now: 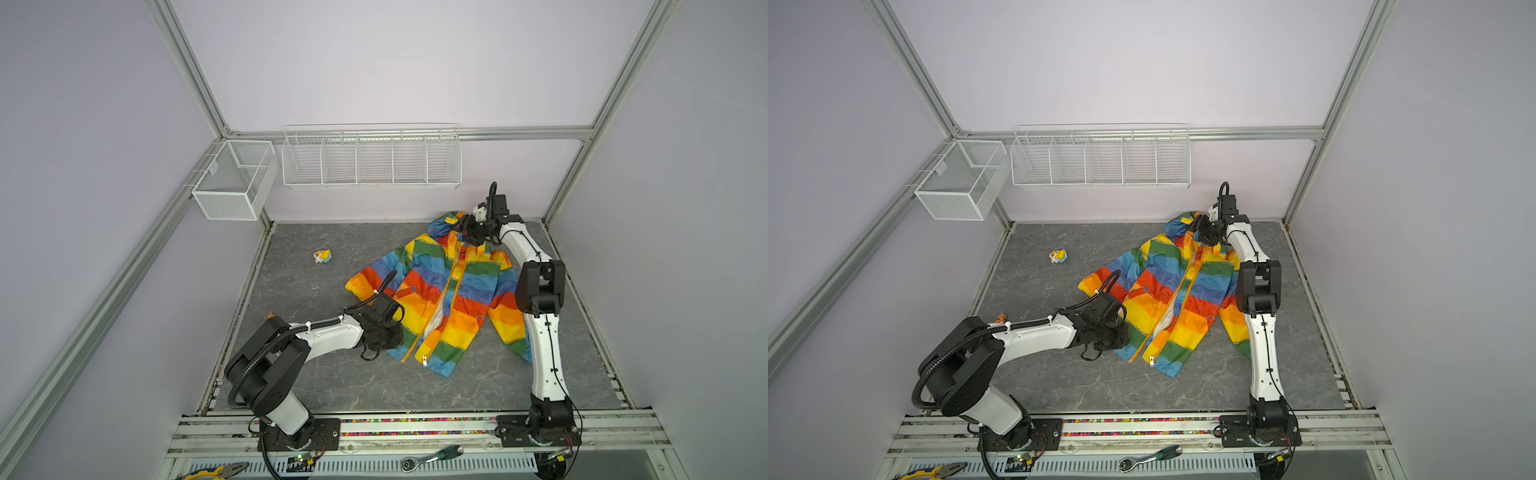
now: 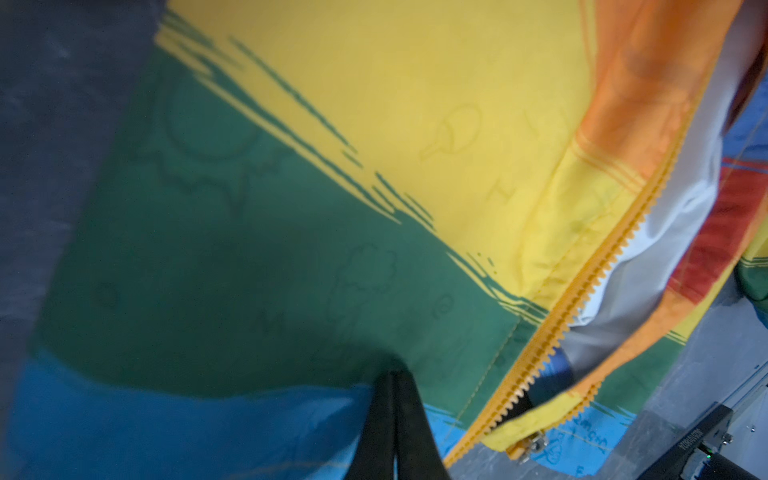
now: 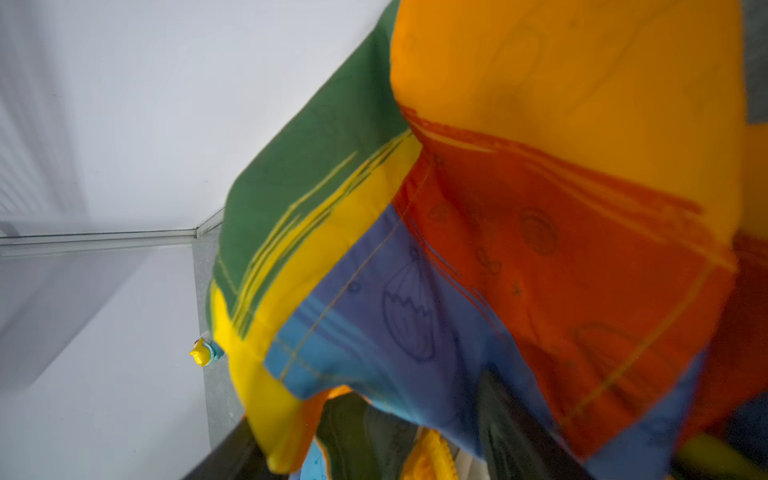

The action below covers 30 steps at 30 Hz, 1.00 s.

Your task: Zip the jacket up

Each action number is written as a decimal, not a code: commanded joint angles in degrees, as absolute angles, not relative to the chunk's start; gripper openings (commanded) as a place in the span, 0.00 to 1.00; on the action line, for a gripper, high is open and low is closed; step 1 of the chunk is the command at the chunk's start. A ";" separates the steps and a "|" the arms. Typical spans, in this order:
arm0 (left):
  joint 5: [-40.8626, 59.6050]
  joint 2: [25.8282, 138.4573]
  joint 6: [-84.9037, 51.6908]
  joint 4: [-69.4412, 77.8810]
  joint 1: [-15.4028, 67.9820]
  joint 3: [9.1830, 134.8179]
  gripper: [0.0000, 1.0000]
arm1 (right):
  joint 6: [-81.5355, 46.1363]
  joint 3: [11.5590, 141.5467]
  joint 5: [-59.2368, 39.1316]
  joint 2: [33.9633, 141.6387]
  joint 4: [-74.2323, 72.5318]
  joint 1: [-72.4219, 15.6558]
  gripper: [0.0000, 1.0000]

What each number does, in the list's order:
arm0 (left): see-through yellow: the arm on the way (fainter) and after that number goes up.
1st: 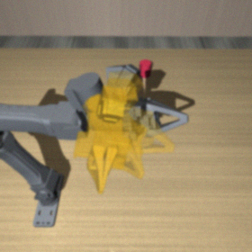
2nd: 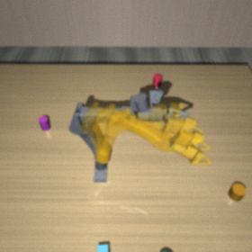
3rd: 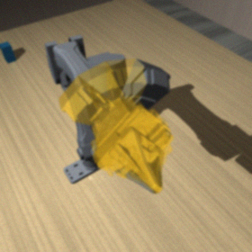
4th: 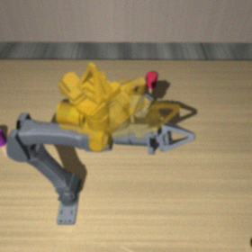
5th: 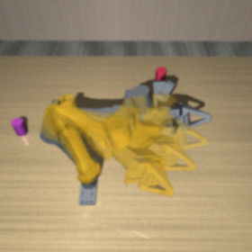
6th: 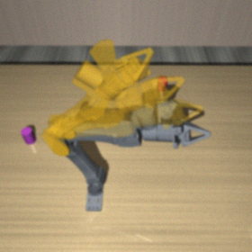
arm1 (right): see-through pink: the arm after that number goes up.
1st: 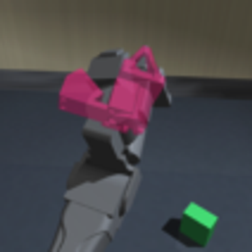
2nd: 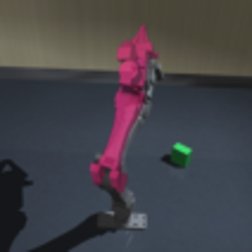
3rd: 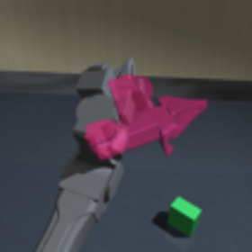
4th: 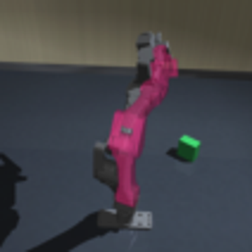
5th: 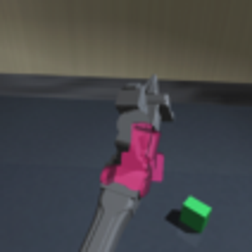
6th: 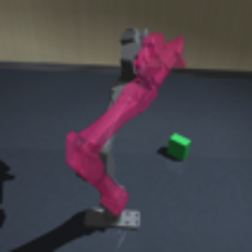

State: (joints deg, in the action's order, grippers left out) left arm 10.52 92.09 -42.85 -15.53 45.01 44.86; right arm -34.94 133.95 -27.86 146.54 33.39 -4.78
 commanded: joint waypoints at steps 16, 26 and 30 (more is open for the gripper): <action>5.01 91.76 -37.22 -29.92 44.30 50.19 0.06 | -32.30 108.35 -28.75 125.45 21.94 -2.47 0.68; 6.31 85.57 -37.02 -30.82 44.30 50.80 0.08 | -32.35 101.11 -32.68 127.35 17.07 -3.03 0.49; 7.06 86.30 -37.42 -29.58 44.30 50.31 0.08 | -32.79 101.86 -34.84 130.43 14.72 -3.16 0.54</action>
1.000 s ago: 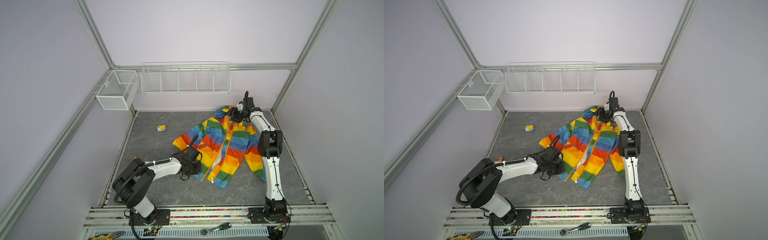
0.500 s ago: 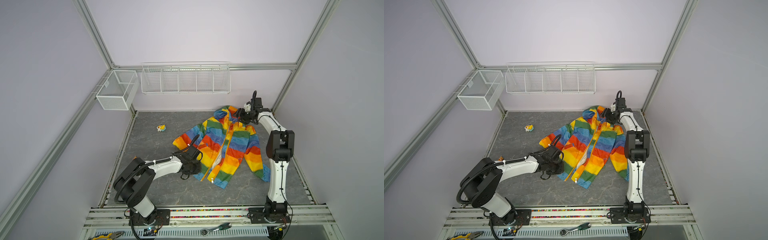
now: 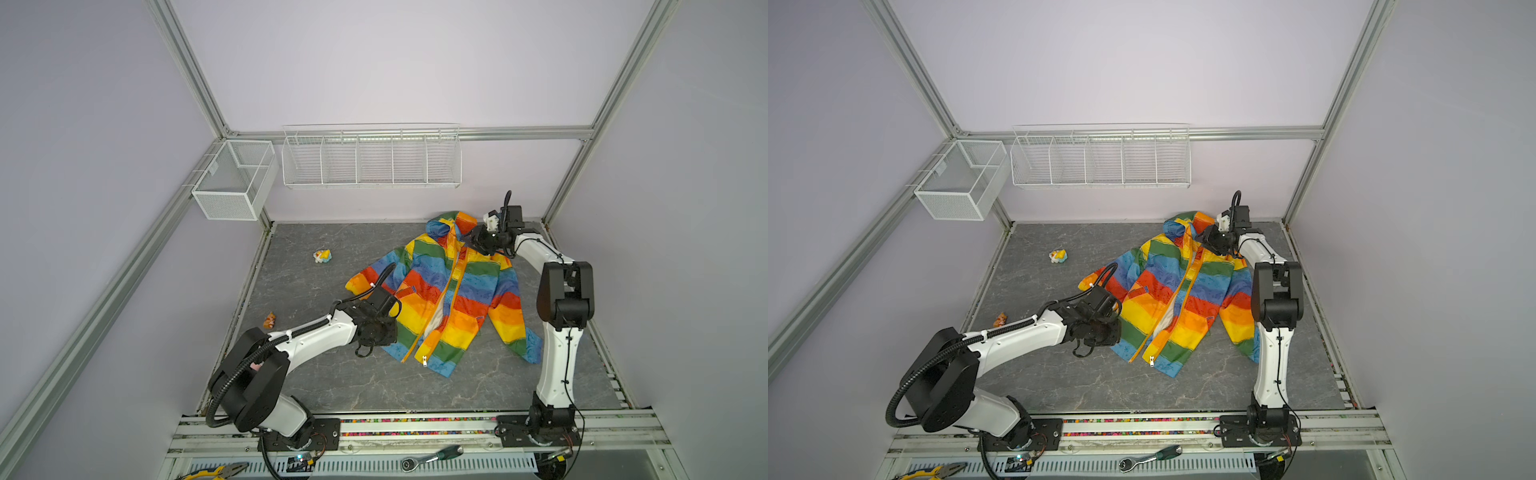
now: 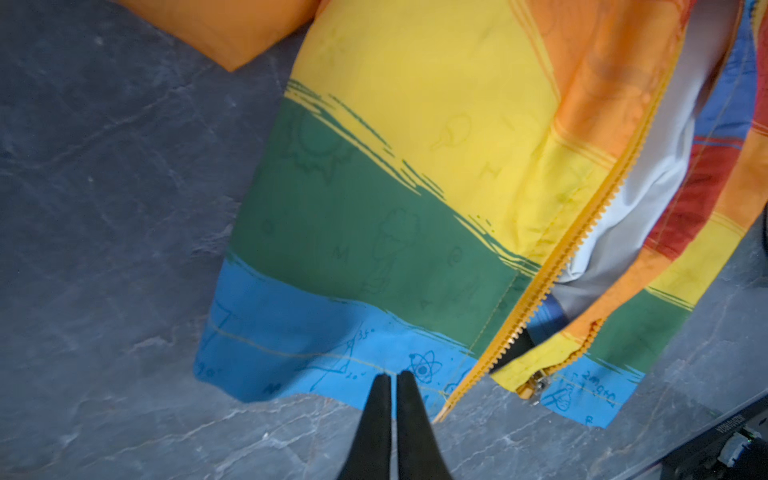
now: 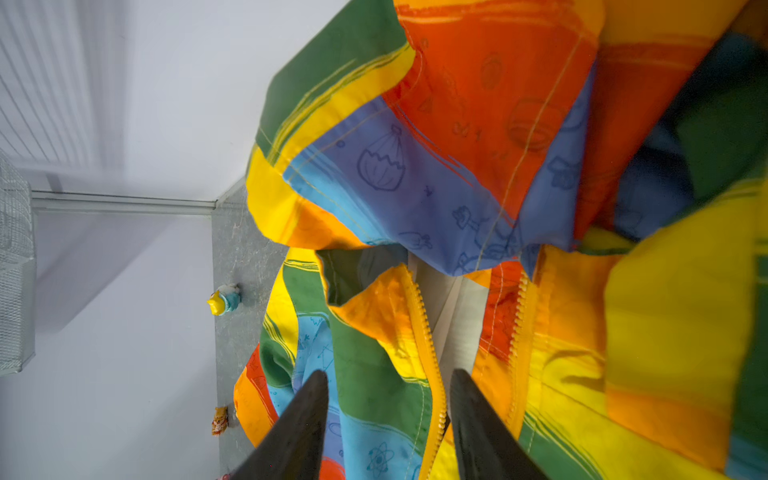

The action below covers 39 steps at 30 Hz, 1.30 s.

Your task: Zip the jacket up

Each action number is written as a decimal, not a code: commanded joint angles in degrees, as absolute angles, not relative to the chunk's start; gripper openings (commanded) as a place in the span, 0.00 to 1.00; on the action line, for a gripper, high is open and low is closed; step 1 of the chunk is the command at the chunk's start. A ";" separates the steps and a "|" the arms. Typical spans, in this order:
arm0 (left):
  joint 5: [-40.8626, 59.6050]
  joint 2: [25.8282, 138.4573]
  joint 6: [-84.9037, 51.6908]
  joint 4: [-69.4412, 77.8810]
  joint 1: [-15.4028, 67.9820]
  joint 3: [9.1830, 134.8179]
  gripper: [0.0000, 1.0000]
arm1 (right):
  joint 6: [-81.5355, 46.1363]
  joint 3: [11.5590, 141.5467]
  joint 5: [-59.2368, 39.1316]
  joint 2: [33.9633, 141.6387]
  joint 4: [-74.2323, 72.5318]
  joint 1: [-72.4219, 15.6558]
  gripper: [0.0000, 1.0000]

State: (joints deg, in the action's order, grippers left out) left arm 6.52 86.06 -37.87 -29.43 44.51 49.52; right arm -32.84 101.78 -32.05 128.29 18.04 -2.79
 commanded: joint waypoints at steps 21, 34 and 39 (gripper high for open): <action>8.84 89.57 -39.02 -25.21 44.30 47.74 0.08 | -38.10 102.66 -40.67 137.58 4.13 -4.90 0.56; 9.14 90.71 -39.47 -23.52 44.30 46.32 0.08 | -42.43 100.99 -42.18 135.75 -0.68 -5.02 0.41; 9.14 90.70 -39.64 -23.12 44.30 46.06 0.07 | -42.45 100.60 -42.19 134.75 -0.70 -5.01 0.30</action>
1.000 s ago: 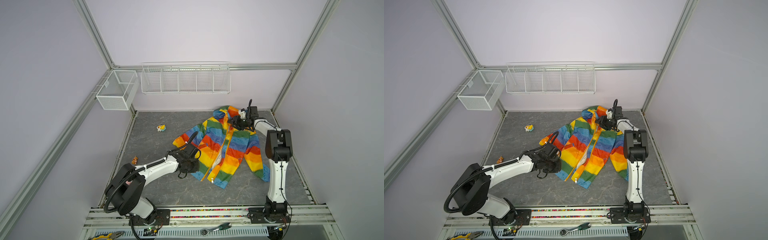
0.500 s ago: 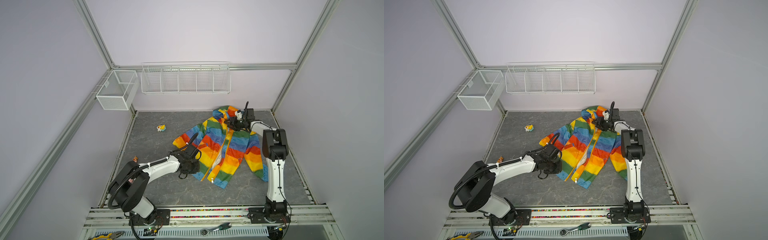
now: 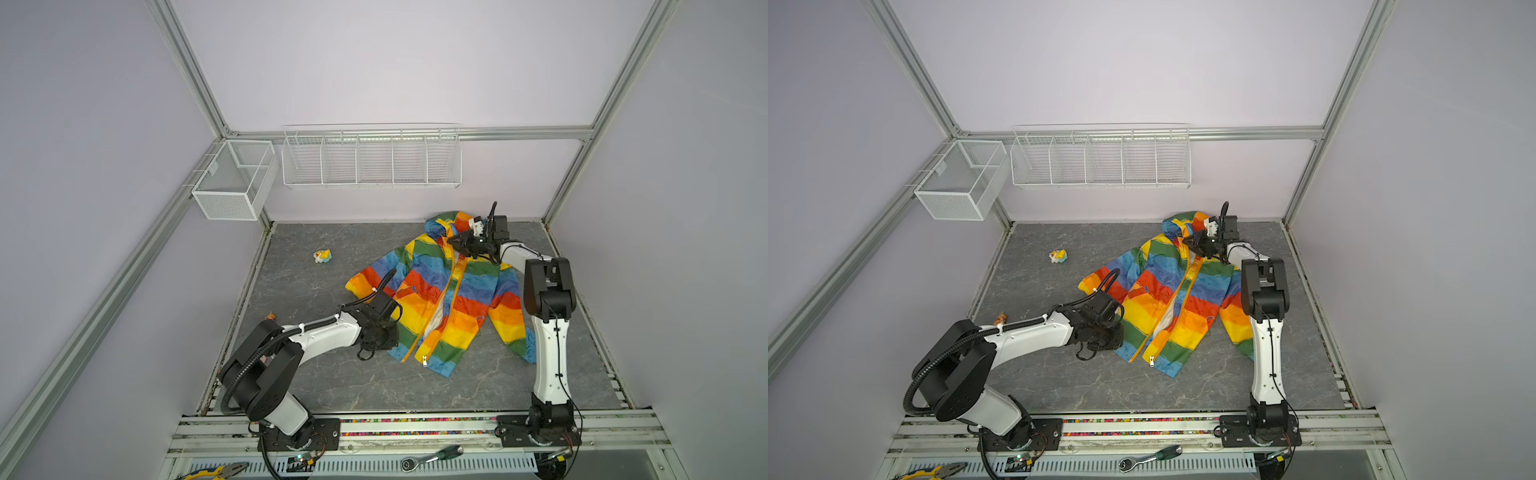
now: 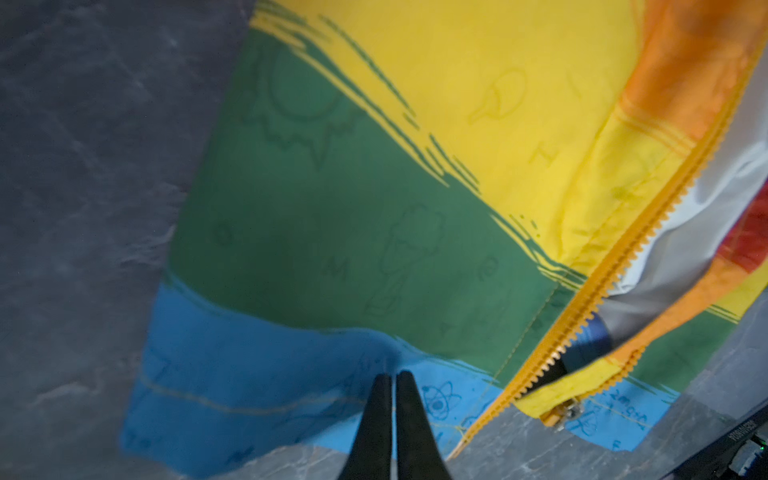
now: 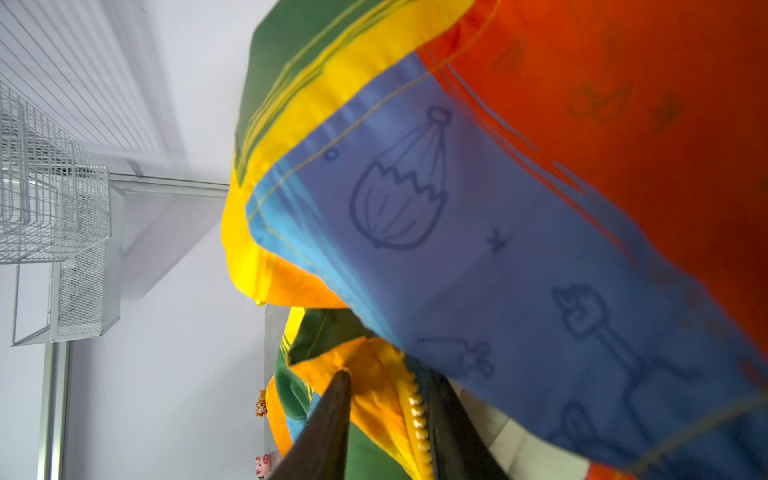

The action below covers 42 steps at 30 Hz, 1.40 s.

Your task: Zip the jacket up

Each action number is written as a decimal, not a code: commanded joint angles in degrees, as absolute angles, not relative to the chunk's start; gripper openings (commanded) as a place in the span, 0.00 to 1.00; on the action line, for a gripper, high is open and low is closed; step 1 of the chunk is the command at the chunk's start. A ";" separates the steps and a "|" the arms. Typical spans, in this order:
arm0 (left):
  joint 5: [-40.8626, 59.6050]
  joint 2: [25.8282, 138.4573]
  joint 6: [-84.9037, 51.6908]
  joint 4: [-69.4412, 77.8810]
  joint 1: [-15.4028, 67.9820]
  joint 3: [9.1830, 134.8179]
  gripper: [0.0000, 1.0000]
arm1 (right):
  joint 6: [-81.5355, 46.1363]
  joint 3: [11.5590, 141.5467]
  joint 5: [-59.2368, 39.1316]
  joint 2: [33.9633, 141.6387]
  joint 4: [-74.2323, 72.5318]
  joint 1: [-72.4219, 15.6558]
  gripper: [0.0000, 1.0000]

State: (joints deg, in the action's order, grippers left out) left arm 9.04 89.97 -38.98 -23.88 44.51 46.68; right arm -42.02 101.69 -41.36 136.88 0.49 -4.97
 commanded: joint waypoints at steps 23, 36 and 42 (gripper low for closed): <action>9.05 91.48 -41.04 -21.50 44.30 44.48 0.04 | -40.29 94.92 -36.46 124.47 3.52 -3.12 0.07; 9.67 92.13 -41.42 -20.22 44.30 43.49 0.02 | -38.58 98.02 -30.02 126.57 9.80 -0.97 0.07; 9.76 92.20 -41.27 -20.30 44.30 44.01 0.02 | -37.07 101.04 -27.43 129.09 15.19 -0.78 0.07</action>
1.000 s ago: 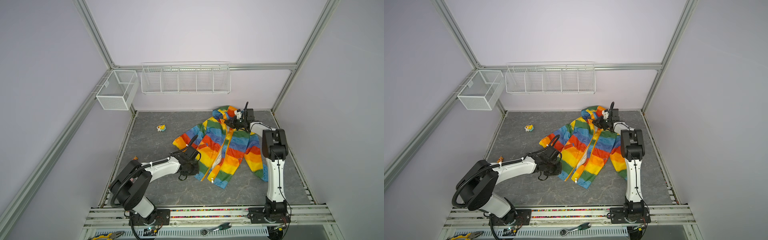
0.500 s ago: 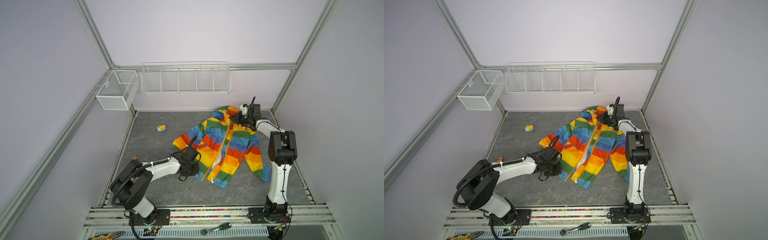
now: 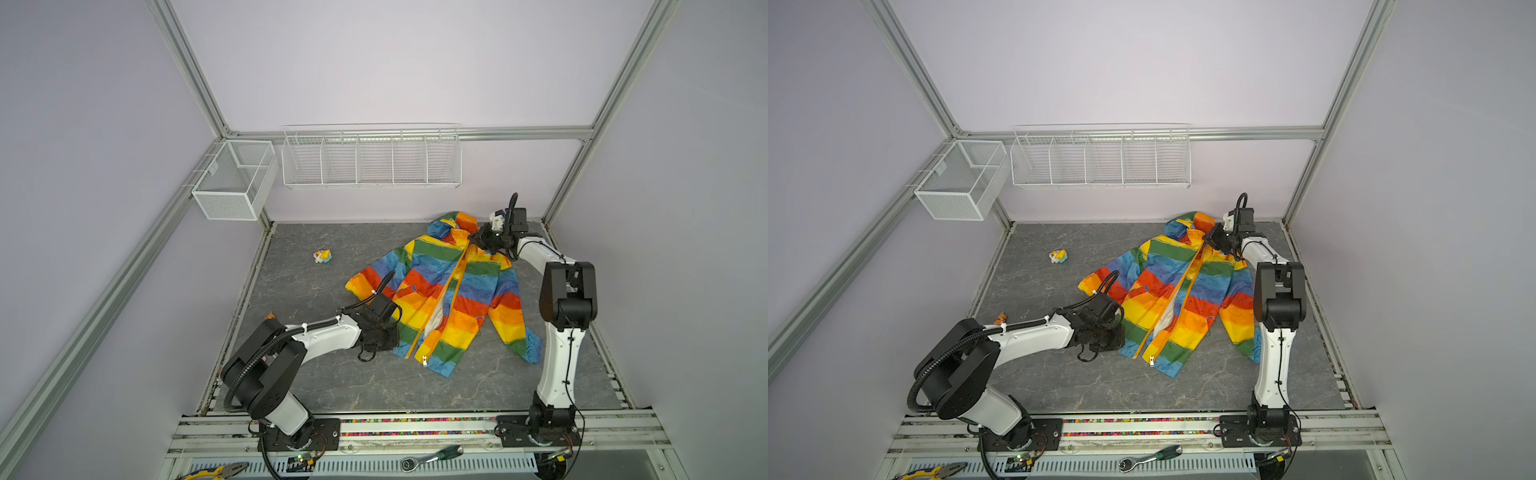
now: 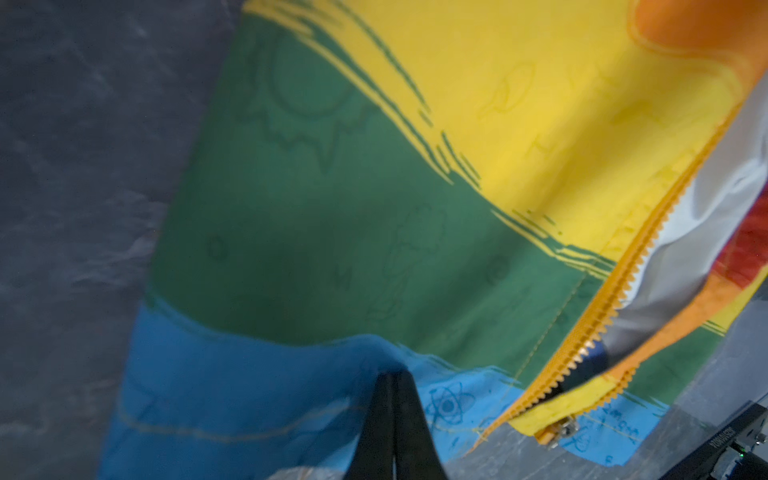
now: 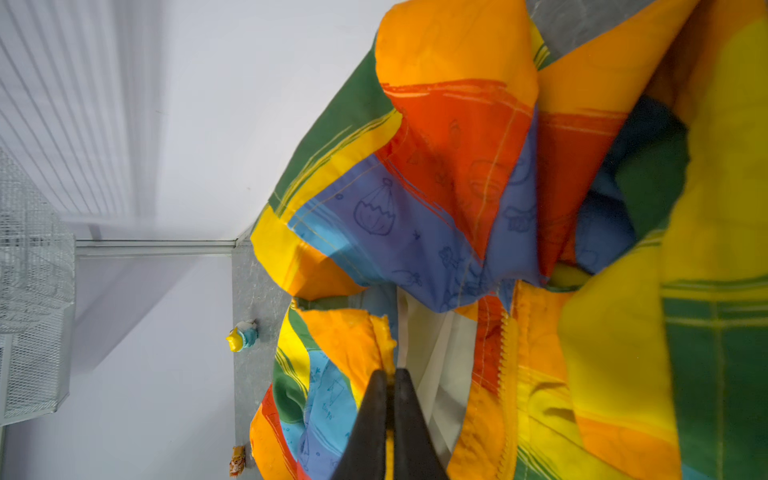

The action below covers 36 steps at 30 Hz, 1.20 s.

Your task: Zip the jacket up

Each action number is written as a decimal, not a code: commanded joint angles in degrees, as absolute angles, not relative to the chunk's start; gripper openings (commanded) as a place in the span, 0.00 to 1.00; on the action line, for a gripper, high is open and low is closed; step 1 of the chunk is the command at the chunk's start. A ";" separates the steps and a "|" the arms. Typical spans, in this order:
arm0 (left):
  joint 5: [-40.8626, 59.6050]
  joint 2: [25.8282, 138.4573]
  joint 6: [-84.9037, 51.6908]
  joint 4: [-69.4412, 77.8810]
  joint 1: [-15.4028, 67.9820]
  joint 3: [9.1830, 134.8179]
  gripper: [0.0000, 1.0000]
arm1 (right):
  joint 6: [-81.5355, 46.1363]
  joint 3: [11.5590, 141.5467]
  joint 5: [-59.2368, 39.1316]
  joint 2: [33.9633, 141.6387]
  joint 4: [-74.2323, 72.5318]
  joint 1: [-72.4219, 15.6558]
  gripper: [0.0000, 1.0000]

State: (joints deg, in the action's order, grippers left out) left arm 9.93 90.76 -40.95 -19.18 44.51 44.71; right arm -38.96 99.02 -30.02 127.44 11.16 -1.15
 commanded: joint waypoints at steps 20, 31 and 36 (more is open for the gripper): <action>7.21 74.16 -37.61 -24.96 44.30 45.86 0.41 | -29.15 95.64 -22.21 114.14 30.66 -0.76 0.51; 11.30 75.93 -34.76 -19.38 48.82 47.65 0.50 | -24.52 71.81 -10.86 97.30 34.75 -0.17 0.63; 13.19 83.62 -33.96 -16.22 52.25 51.88 0.48 | -24.95 68.19 -13.91 100.66 32.36 -0.11 0.59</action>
State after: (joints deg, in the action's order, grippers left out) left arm 11.64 80.44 -35.59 -19.29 51.03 48.84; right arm -26.04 69.80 -13.58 98.45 32.82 -0.05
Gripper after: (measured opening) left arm 0.485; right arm 0.603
